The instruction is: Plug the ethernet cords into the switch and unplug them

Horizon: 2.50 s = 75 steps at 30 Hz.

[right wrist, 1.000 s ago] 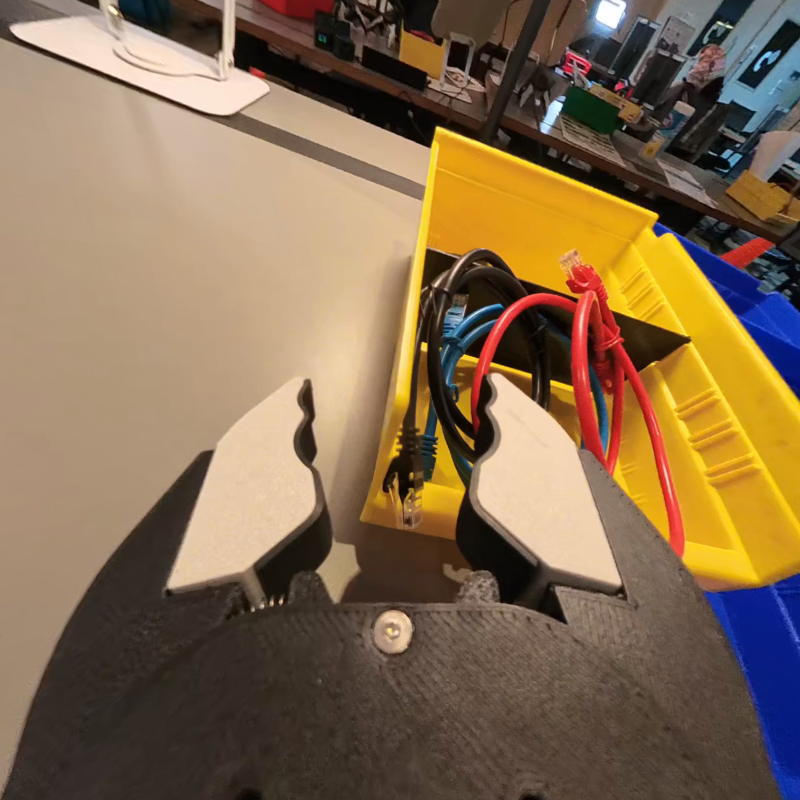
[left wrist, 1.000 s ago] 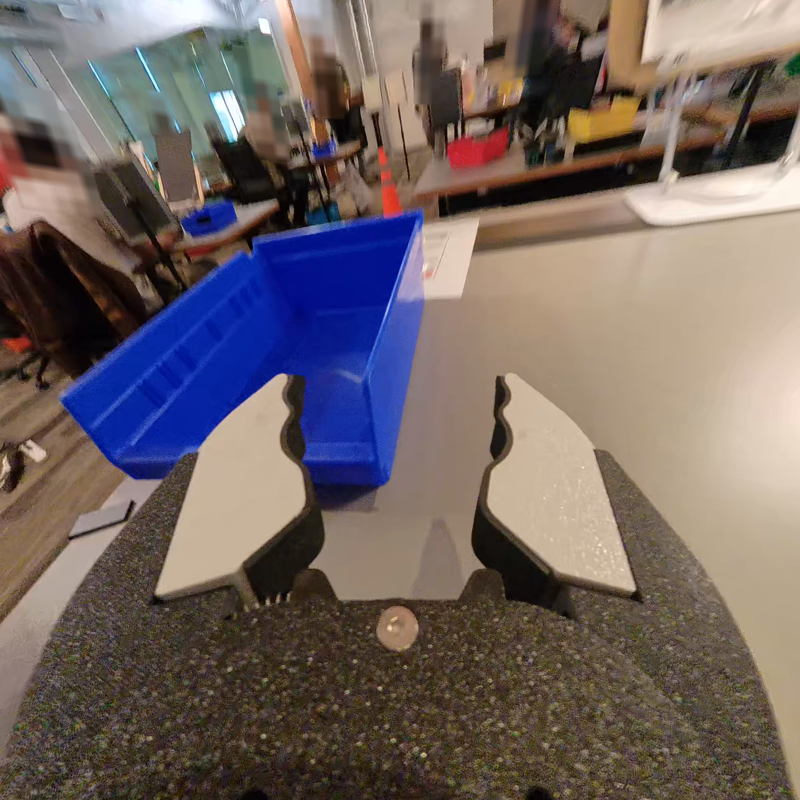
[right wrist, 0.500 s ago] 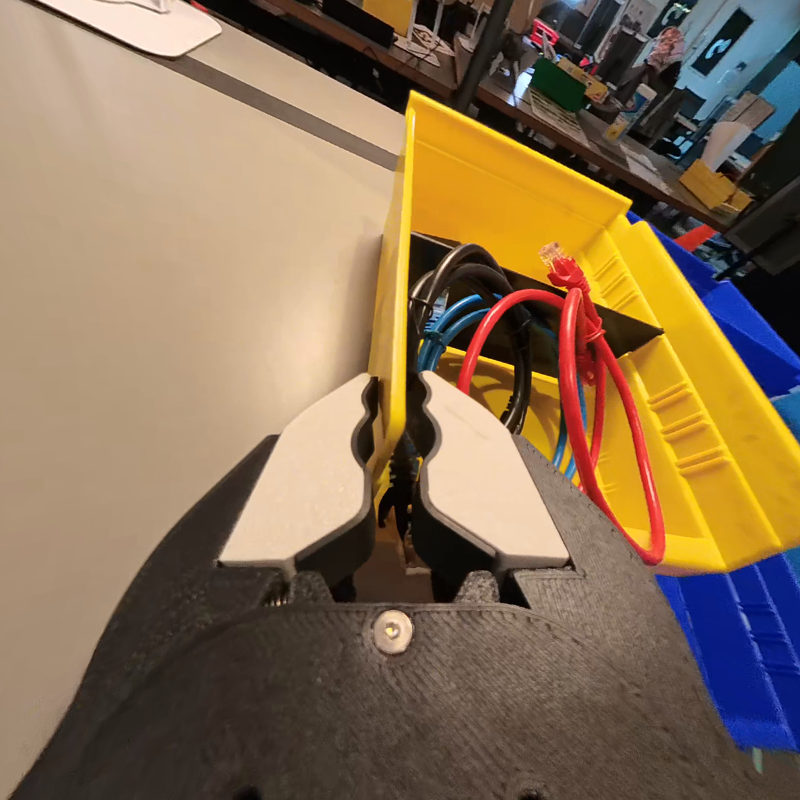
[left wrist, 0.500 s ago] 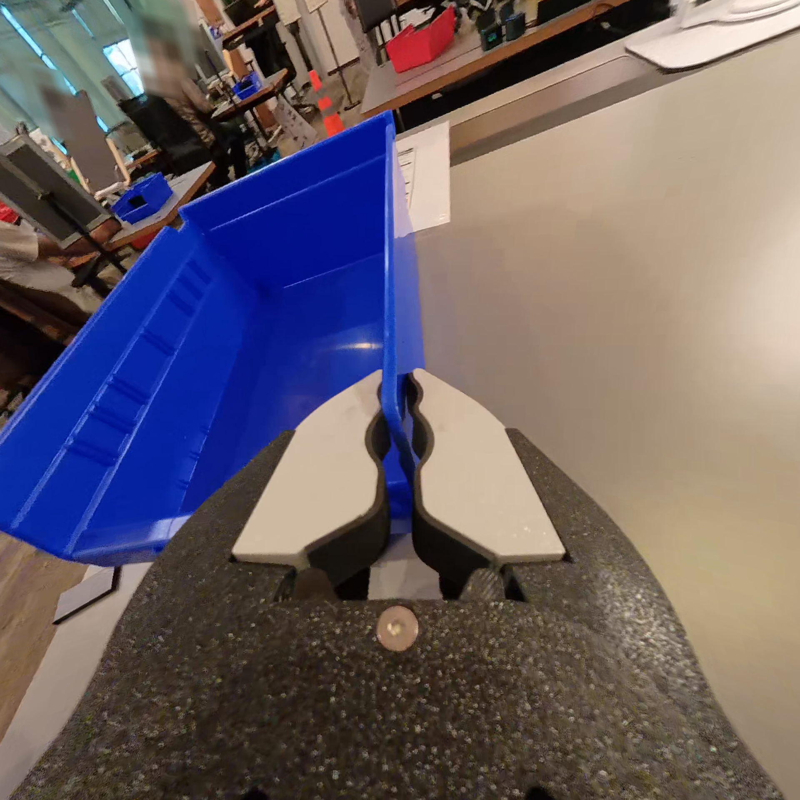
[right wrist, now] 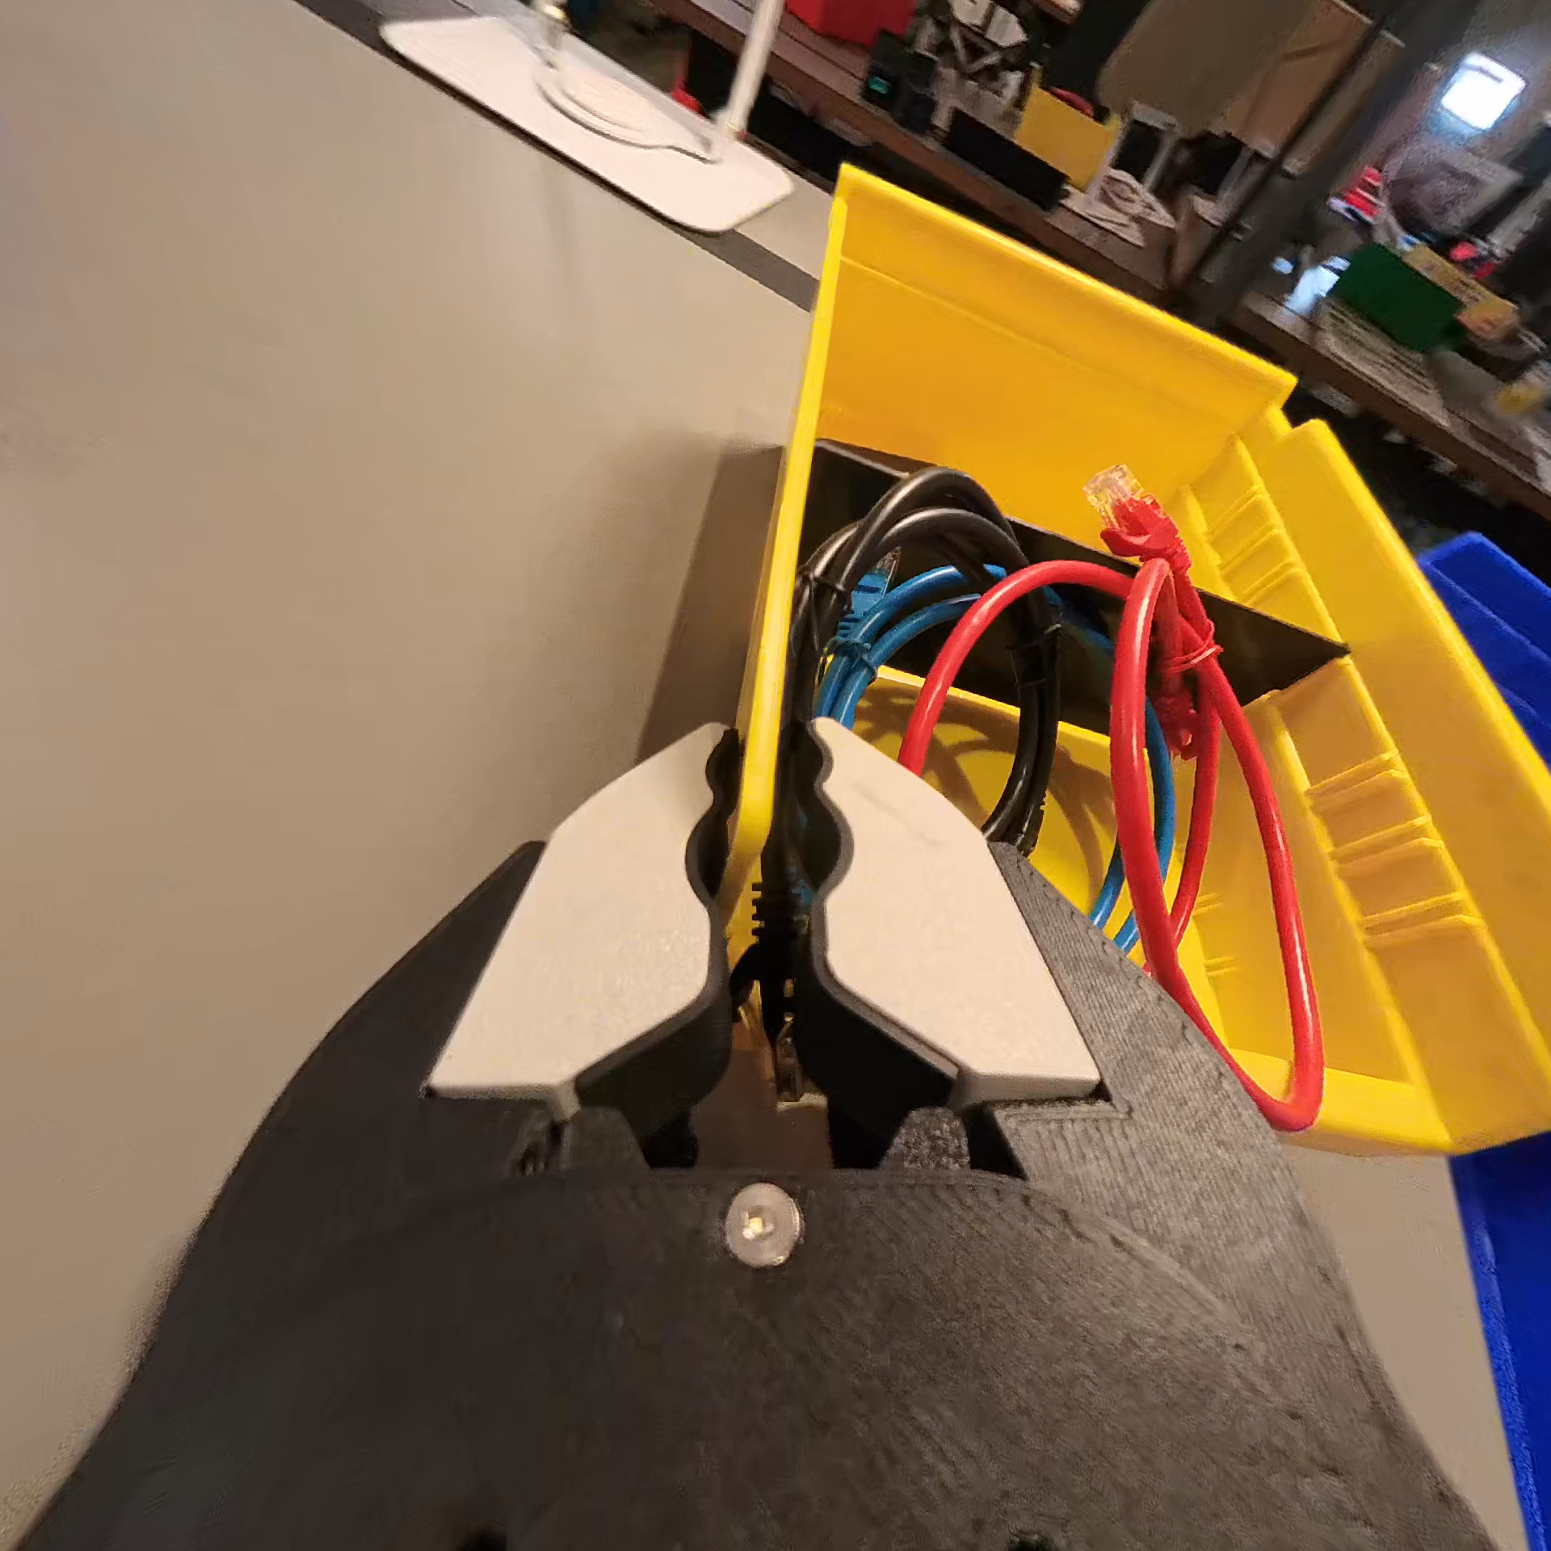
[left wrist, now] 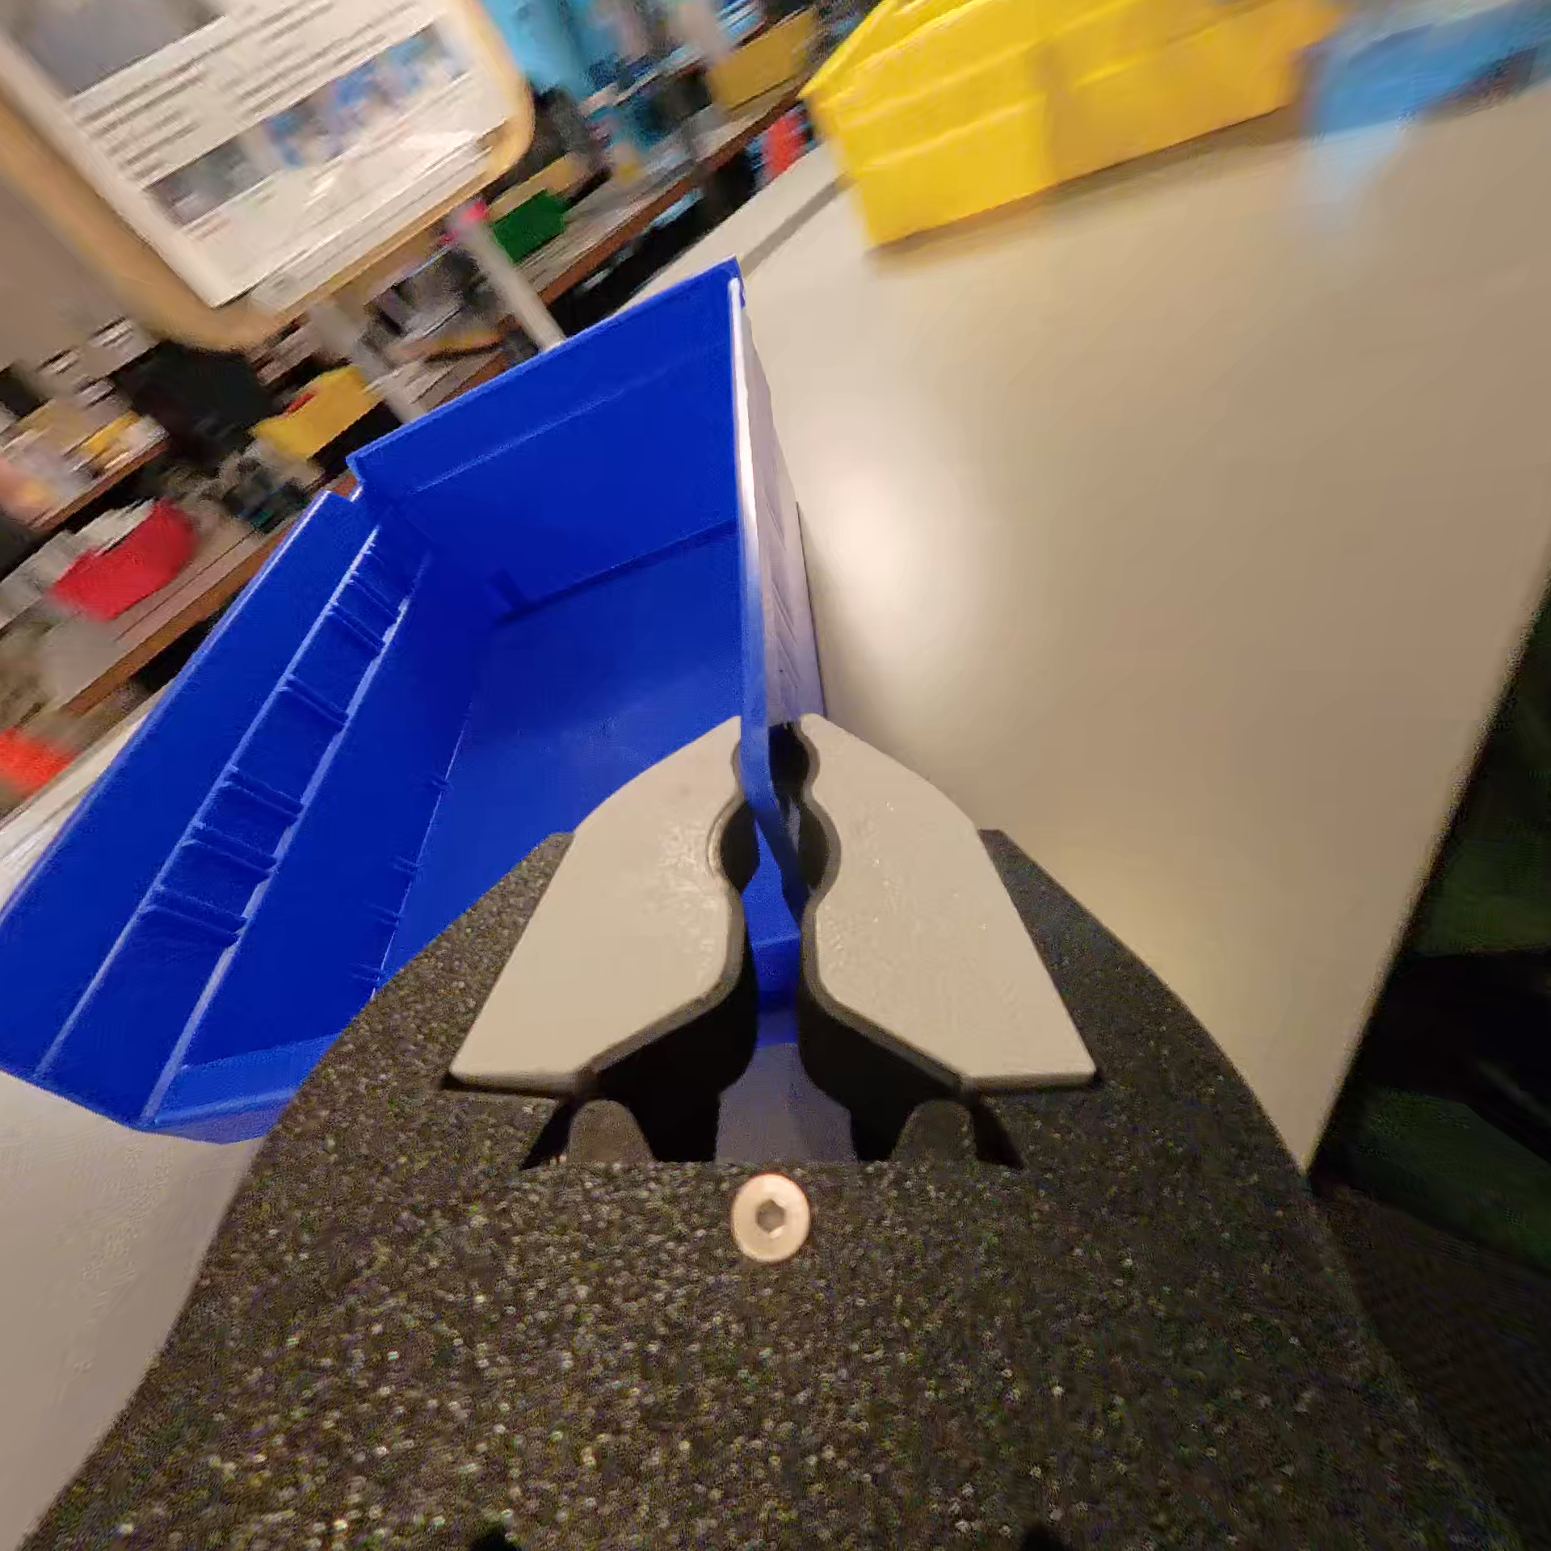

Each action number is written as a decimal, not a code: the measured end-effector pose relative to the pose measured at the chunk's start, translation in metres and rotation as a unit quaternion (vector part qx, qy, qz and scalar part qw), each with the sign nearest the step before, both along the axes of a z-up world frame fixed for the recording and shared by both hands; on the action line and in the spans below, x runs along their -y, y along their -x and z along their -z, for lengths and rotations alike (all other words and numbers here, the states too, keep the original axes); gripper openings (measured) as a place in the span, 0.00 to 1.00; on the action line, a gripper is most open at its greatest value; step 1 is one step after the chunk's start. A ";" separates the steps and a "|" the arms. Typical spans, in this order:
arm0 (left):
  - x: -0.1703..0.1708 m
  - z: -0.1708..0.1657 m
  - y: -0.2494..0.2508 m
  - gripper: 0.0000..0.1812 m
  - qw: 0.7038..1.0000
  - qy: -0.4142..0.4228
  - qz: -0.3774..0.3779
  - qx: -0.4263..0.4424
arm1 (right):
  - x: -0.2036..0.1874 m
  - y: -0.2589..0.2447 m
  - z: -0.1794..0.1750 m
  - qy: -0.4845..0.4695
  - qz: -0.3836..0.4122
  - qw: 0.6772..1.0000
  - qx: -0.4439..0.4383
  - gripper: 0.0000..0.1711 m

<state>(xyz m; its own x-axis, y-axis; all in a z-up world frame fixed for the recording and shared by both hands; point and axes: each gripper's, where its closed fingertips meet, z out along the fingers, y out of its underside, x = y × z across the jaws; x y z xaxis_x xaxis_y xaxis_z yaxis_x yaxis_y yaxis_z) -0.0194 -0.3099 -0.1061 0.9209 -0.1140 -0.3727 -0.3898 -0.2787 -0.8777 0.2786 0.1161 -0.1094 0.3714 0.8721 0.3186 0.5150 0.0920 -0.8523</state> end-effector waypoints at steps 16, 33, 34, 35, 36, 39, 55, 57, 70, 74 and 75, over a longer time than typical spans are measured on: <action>0.006 0.000 -0.152 0.02 0.896 0.033 0.442 0.041 | 0.070 0.106 0.003 0.058 -0.380 0.923 0.032 0.08; -0.023 -0.018 -0.195 0.27 0.893 -0.023 0.442 0.082 | 0.101 0.163 -0.027 0.021 -0.460 0.888 0.001 0.23; -0.020 -0.026 -0.192 0.28 0.893 -0.036 0.439 0.089 | 0.091 0.156 -0.034 0.018 -0.445 0.895 -0.005 0.25; -0.018 -0.034 -0.187 0.29 0.894 -0.050 0.435 0.097 | 0.080 0.149 -0.042 0.009 -0.427 0.904 -0.014 0.25; -0.018 -0.044 -0.181 0.30 0.897 -0.064 0.426 0.105 | 0.070 0.140 -0.052 -0.001 -0.410 0.912 -0.026 0.25; -0.038 -0.079 -0.139 0.34 0.927 -0.117 0.327 0.140 | 0.035 0.105 -0.084 -0.014 -0.308 0.950 -0.053 0.28; -0.207 -0.035 0.098 0.46 0.930 0.049 -0.117 0.344 | 0.137 -0.015 -0.044 0.168 -0.211 0.962 -0.051 0.34; -0.210 -0.022 0.096 0.43 0.933 0.090 -0.120 0.327 | 0.137 -0.011 -0.035 0.160 -0.208 0.965 -0.013 0.32; -0.156 -0.023 0.138 0.04 0.957 0.055 -0.159 0.235 | 0.087 -0.001 -0.027 0.044 -0.260 0.951 0.162 0.17; -0.111 -0.022 0.155 0.05 0.967 0.088 -0.142 0.190 | 0.035 -0.007 -0.028 -0.062 -0.279 0.924 0.254 0.13; -0.098 -0.022 0.161 0.06 0.971 0.096 -0.137 0.170 | 0.023 -0.009 -0.028 -0.086 -0.286 0.915 0.273 0.13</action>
